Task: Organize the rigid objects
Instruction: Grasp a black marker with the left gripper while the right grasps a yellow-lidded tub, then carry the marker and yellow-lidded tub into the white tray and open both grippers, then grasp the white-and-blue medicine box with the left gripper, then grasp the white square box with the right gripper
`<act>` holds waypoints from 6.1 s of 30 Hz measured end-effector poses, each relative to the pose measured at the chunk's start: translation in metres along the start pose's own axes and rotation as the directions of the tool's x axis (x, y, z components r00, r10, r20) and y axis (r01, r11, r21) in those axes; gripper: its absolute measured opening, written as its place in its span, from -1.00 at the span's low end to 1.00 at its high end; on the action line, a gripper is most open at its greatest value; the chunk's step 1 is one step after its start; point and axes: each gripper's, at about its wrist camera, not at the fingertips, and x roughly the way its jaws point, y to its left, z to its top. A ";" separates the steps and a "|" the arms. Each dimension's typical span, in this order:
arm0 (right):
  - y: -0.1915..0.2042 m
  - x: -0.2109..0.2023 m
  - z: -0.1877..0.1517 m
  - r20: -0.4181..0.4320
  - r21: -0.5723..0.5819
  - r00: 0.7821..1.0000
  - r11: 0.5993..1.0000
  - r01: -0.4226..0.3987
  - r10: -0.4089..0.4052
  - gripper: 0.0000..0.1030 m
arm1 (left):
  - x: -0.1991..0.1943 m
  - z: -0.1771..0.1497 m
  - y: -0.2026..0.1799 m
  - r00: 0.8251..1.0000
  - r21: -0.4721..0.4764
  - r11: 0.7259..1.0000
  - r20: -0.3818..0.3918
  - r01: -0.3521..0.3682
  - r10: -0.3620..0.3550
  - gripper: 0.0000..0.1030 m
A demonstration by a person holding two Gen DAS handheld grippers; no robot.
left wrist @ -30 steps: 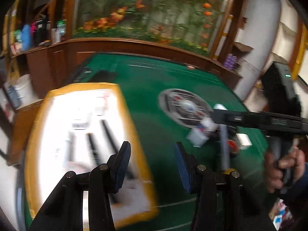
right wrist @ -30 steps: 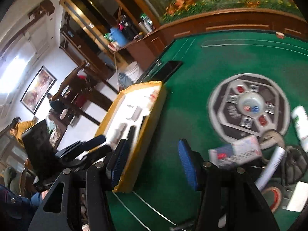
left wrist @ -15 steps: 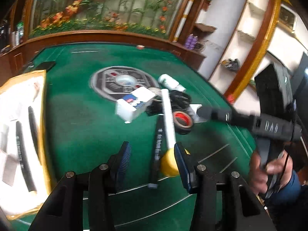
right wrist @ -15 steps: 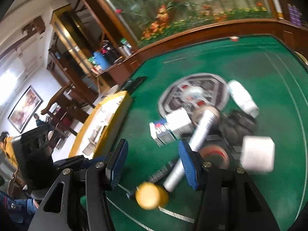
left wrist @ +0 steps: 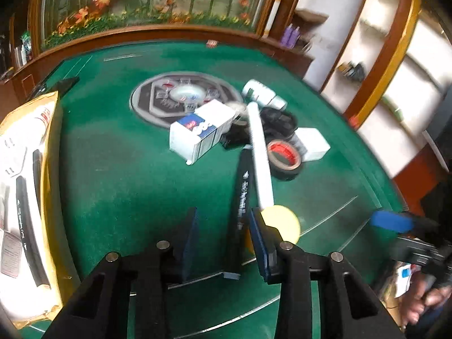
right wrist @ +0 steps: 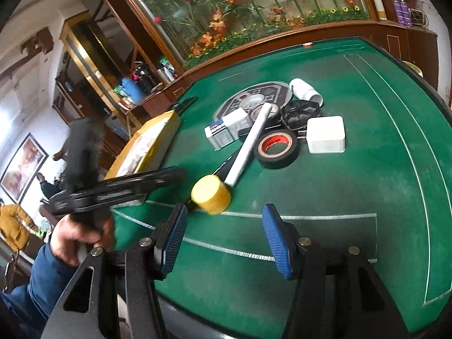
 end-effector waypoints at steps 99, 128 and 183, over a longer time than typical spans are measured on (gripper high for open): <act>0.226 0.301 0.116 -0.246 -0.362 0.966 0.932 -0.014 -0.081 0.38 | -0.090 0.001 0.270 0.946 -0.398 0.887 0.120 -0.232 0.301 0.05; 0.056 0.180 0.104 -0.318 -0.268 0.942 0.963 0.019 -0.107 0.38 | -0.116 -0.024 0.171 0.950 -0.087 0.952 0.081 -0.294 0.301 0.12; -0.050 0.086 0.061 -0.159 -0.247 0.969 0.958 0.148 -0.191 0.40 | 0.007 -0.012 -0.035 0.986 0.254 0.953 0.010 -0.165 0.168 -0.11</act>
